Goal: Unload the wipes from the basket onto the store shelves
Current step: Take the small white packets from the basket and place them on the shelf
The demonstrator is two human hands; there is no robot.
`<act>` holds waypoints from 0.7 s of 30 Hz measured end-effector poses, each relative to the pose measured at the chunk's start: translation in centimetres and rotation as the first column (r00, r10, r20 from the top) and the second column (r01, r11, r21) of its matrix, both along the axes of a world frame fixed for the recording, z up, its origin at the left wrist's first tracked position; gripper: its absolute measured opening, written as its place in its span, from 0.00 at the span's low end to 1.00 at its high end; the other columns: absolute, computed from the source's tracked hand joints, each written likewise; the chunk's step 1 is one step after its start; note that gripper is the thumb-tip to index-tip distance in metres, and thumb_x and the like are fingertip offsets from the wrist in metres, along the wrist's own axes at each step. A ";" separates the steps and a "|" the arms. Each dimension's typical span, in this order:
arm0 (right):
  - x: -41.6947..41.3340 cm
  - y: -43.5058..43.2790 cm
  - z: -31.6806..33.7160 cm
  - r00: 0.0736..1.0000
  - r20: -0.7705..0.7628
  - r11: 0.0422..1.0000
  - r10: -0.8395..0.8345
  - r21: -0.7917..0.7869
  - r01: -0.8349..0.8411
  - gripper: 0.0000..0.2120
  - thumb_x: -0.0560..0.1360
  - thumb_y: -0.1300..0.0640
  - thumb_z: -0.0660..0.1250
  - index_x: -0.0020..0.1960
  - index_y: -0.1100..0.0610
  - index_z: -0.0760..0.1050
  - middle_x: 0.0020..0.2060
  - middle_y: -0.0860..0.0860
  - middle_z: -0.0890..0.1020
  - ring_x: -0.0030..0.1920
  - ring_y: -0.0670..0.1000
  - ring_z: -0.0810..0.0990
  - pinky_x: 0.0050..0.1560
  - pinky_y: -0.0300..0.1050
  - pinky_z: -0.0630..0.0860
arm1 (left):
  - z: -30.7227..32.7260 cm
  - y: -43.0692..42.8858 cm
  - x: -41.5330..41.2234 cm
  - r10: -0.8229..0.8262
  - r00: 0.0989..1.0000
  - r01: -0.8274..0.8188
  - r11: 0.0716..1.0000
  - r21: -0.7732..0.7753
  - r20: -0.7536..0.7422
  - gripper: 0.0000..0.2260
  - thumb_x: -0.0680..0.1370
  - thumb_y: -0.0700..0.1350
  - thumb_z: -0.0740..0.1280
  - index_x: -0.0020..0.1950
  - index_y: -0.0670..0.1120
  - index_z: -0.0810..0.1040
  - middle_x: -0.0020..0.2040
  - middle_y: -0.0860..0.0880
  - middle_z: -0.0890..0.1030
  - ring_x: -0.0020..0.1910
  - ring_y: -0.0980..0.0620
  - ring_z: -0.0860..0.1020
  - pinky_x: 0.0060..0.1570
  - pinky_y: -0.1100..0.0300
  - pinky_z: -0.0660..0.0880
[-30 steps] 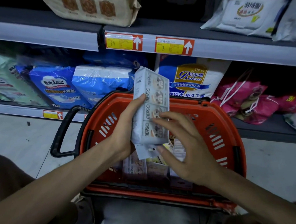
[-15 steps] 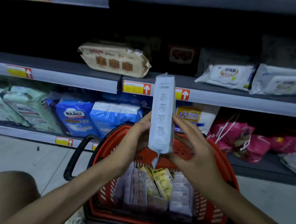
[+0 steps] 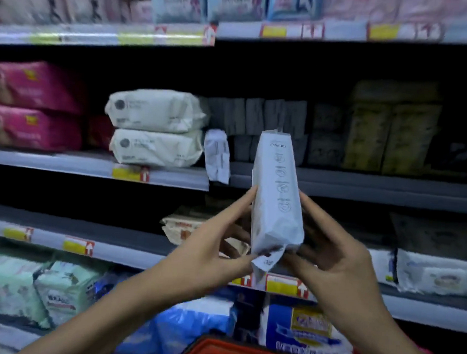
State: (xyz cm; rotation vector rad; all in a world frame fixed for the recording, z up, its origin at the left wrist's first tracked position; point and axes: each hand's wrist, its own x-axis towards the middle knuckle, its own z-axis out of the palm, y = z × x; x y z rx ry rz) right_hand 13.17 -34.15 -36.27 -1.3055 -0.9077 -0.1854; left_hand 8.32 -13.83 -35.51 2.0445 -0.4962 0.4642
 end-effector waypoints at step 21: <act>11.8 11.9 5.3 0.882 0.119 0.846 -0.456 -0.250 0.471 0.14 0.79 0.62 0.70 0.62 0.50 0.84 0.47 0.41 0.86 0.50 0.40 0.83 0.52 0.43 0.83 | 3.9 3.5 9.5 0.732 0.680 -0.733 0.680 0.010 0.044 0.05 0.80 0.54 0.68 0.51 0.58 0.83 0.42 0.58 0.83 0.43 0.57 0.82 0.40 0.54 0.80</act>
